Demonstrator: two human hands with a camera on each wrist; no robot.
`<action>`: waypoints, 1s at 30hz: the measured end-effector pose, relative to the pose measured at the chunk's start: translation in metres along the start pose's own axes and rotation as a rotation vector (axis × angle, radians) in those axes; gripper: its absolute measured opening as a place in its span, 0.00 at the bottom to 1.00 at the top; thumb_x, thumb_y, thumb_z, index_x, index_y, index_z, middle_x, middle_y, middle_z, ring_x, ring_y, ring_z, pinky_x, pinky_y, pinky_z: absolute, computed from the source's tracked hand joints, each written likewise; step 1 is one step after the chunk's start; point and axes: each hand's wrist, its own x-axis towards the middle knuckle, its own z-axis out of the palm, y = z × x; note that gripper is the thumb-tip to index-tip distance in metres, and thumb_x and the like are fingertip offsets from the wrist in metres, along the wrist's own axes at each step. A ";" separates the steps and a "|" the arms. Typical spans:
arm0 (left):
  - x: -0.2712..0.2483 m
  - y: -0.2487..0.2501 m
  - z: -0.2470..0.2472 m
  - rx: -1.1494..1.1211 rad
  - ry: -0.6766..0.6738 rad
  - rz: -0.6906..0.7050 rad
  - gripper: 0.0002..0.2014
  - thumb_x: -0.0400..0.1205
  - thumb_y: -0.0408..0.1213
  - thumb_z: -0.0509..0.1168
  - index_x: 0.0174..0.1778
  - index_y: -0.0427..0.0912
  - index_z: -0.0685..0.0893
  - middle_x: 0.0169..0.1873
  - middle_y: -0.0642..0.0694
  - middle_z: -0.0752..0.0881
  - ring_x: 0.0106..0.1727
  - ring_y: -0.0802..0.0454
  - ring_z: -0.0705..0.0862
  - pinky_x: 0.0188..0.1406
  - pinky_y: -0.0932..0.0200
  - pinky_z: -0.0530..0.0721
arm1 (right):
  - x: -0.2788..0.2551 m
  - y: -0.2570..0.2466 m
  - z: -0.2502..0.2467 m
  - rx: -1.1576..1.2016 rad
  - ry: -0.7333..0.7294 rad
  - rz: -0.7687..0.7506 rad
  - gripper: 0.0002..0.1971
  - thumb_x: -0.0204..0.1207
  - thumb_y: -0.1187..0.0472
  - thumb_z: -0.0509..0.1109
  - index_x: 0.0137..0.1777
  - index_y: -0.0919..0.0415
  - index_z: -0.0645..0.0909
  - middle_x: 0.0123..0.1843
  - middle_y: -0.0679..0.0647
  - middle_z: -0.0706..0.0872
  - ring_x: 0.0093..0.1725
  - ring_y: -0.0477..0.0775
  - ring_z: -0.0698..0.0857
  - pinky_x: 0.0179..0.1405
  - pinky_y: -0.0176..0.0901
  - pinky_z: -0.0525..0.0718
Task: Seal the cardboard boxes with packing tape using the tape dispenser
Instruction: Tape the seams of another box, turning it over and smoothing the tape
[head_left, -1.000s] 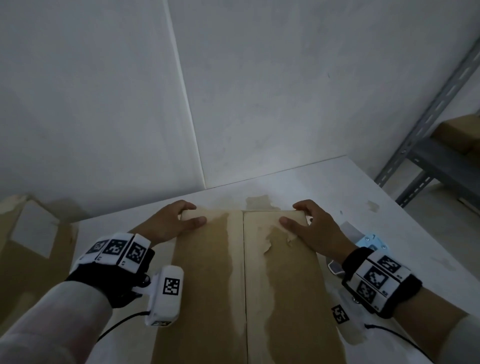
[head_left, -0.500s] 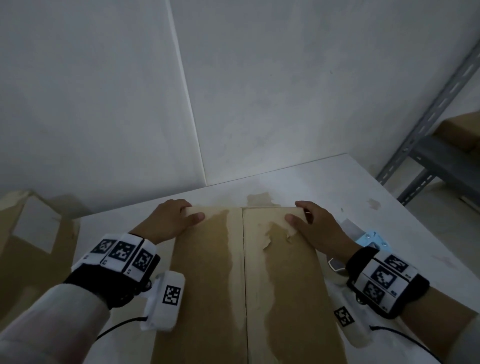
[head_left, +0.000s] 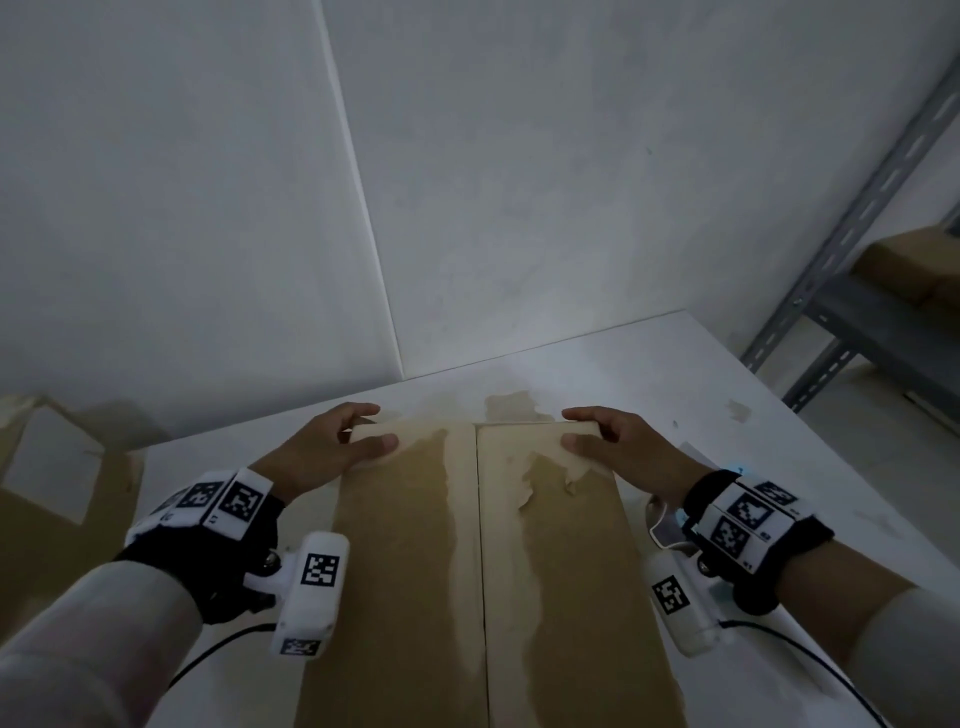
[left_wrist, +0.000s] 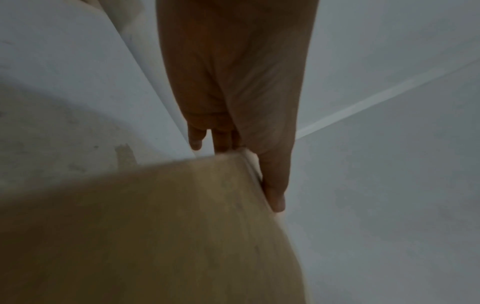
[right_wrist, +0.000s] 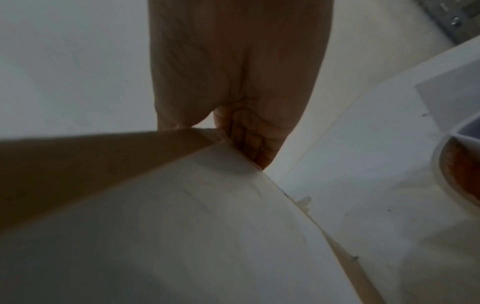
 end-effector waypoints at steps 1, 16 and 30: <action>0.001 0.000 0.000 -0.009 -0.012 0.002 0.27 0.79 0.43 0.67 0.74 0.46 0.70 0.72 0.45 0.73 0.73 0.47 0.68 0.63 0.59 0.68 | 0.001 0.000 0.000 0.004 -0.012 0.005 0.12 0.73 0.51 0.70 0.55 0.38 0.76 0.62 0.74 0.80 0.59 0.71 0.81 0.64 0.64 0.78; 0.004 0.004 -0.017 0.315 -0.069 -0.007 0.39 0.71 0.60 0.67 0.73 0.42 0.68 0.72 0.43 0.73 0.72 0.47 0.73 0.67 0.53 0.71 | 0.002 0.000 -0.004 -0.079 0.063 -0.011 0.27 0.71 0.51 0.72 0.68 0.60 0.72 0.61 0.51 0.77 0.58 0.51 0.78 0.56 0.43 0.79; -0.002 -0.003 -0.018 0.205 -0.132 0.027 0.17 0.80 0.47 0.63 0.63 0.48 0.76 0.59 0.49 0.80 0.62 0.50 0.79 0.65 0.50 0.75 | 0.000 -0.008 -0.001 -0.181 0.067 -0.059 0.19 0.75 0.53 0.69 0.62 0.62 0.78 0.54 0.53 0.82 0.55 0.54 0.83 0.49 0.38 0.77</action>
